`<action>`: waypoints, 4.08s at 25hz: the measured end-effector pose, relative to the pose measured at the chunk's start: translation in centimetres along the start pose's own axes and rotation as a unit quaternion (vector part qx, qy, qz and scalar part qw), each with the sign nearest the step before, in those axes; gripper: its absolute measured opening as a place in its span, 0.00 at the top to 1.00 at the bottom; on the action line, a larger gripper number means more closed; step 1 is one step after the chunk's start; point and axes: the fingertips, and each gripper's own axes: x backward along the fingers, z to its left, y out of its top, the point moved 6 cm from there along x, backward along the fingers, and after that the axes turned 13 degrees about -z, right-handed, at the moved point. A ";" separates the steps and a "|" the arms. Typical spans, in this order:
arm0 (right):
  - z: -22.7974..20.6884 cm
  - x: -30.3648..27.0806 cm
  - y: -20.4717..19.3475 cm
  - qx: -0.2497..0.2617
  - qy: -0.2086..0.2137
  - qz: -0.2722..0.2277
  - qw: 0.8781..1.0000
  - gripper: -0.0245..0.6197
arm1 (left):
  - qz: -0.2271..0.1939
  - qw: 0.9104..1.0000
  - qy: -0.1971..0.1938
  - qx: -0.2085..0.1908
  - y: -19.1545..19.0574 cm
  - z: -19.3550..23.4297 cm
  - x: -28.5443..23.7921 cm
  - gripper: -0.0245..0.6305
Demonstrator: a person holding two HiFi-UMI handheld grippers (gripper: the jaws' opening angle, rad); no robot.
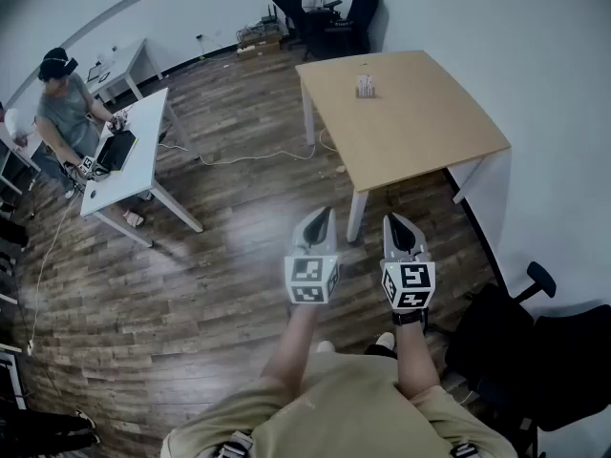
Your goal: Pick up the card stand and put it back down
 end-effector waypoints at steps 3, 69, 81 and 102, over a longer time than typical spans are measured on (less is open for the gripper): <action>2.1 0.3 -0.9 0.001 0.000 0.009 1.000 0.95 | 0.002 1.000 0.009 0.004 0.1 1.8 0.9 0.97; -28.0 -56.8 -17.7 -0.083 -0.069 0.082 0.991 0.95 | 0.070 0.985 -0.151 0.037 -18.4 22.4 -60.3 0.96; -34.2 -64.2 -27.7 -0.145 -0.029 0.135 0.980 0.95 | 0.136 0.979 -0.151 0.031 -28.7 27.6 -70.4 0.89; -44.5 -72.9 -41.1 -0.203 -0.019 0.192 0.960 0.95 | 0.251 0.919 -0.299 -0.053 -47.9 30.7 -90.4 0.45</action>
